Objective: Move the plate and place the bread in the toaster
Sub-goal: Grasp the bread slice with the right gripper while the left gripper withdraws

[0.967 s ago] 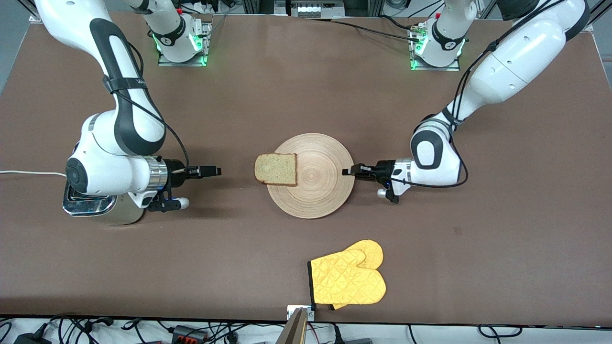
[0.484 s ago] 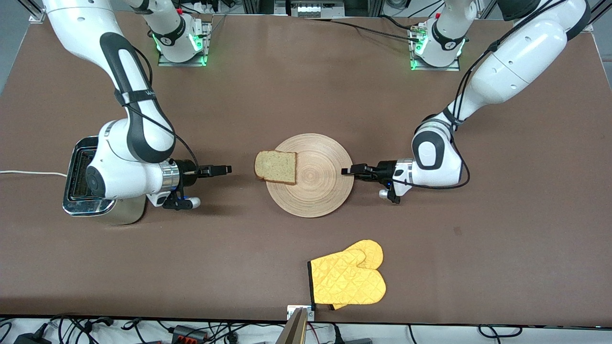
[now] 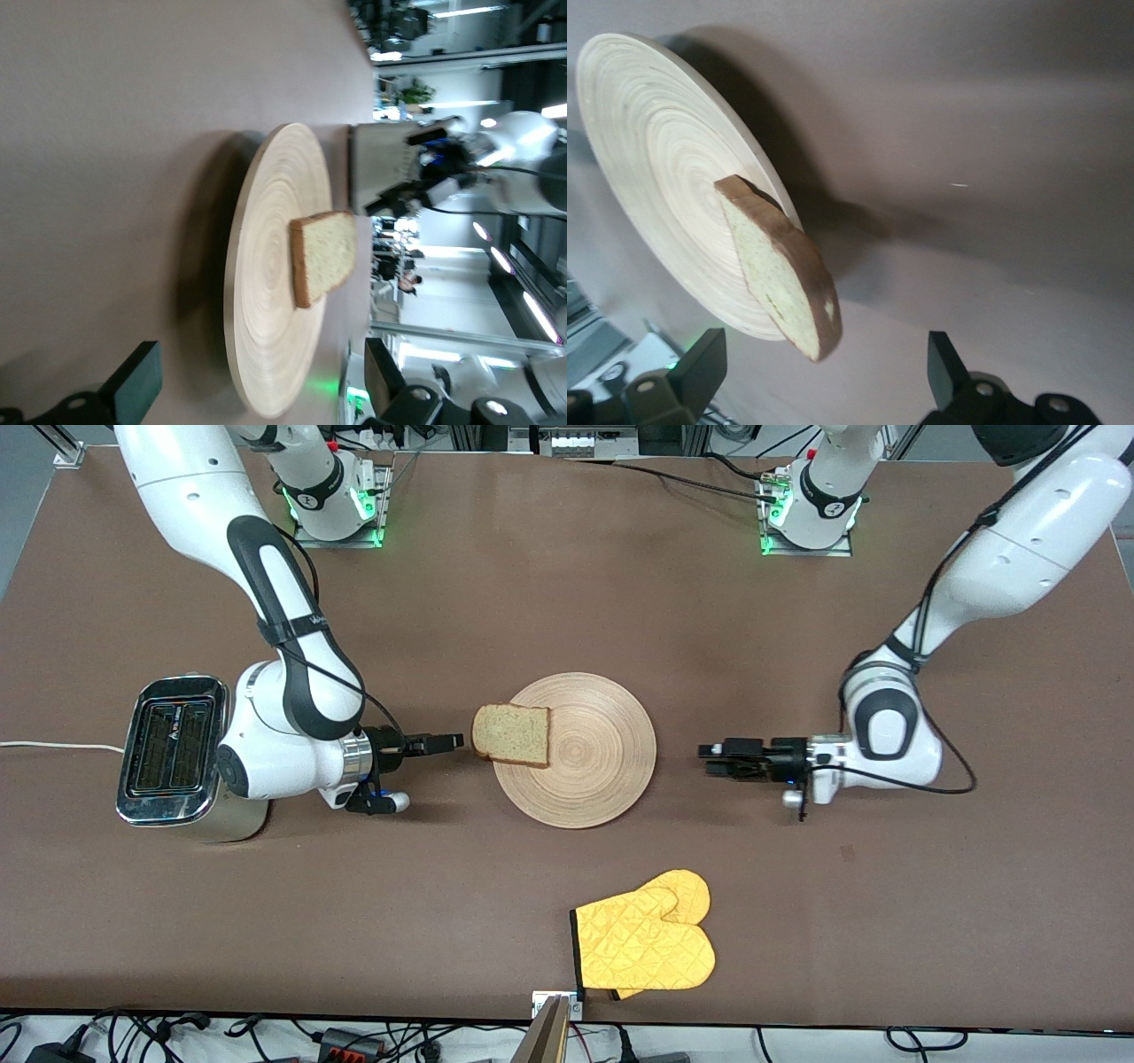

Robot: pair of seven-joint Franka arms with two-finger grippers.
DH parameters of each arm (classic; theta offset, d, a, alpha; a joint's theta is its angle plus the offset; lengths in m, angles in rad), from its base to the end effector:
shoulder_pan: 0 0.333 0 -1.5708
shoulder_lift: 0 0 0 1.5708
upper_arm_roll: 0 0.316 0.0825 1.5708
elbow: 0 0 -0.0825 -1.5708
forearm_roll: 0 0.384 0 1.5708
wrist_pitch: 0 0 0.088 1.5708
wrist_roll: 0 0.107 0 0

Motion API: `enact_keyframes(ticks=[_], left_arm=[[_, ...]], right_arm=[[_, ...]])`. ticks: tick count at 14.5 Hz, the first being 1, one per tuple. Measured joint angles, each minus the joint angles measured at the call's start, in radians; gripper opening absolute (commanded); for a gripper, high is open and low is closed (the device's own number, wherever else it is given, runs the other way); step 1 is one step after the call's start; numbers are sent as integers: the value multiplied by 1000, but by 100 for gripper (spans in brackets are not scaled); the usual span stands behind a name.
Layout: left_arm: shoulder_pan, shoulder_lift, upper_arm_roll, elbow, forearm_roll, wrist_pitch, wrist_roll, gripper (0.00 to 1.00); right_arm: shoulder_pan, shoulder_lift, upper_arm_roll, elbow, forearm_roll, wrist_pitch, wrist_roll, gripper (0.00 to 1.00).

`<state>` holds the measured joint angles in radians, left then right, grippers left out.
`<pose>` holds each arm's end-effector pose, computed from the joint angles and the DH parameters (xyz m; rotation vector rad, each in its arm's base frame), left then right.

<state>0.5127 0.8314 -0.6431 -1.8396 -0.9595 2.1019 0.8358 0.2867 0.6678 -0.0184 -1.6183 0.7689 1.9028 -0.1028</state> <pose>0.6043 -0.1036 0.1566 1.8828 -0.1194 -0.0469 0.6219 0.2247 0.2232 -2.4670 0.0404 0.5349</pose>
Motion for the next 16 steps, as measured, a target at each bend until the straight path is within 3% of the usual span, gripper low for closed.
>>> enact_keyframes(ticks=[3,7,10,13,15,16], left_arm=[[79,-3,0,79,194,-119,-2,100],[152,-13,0,228,504,-308,-112,100],[169,-49,-3,321,707,-420,-251,100],[147,-127,-15,346,877,-467,-430,100],[101,-176,-17,346,1015,-483,-553,100],[75,-192,-18,346,1079,-486,-615,100]], right_arm=[[9,39,0,0,90,5,-39,100],[49,55,1,-1,136,33,-43,100],[64,67,1,-1,141,51,-43,100],[70,72,1,-1,143,55,-43,97],[71,72,1,-1,144,55,-43,82],[71,73,1,-1,144,55,-43,68]])
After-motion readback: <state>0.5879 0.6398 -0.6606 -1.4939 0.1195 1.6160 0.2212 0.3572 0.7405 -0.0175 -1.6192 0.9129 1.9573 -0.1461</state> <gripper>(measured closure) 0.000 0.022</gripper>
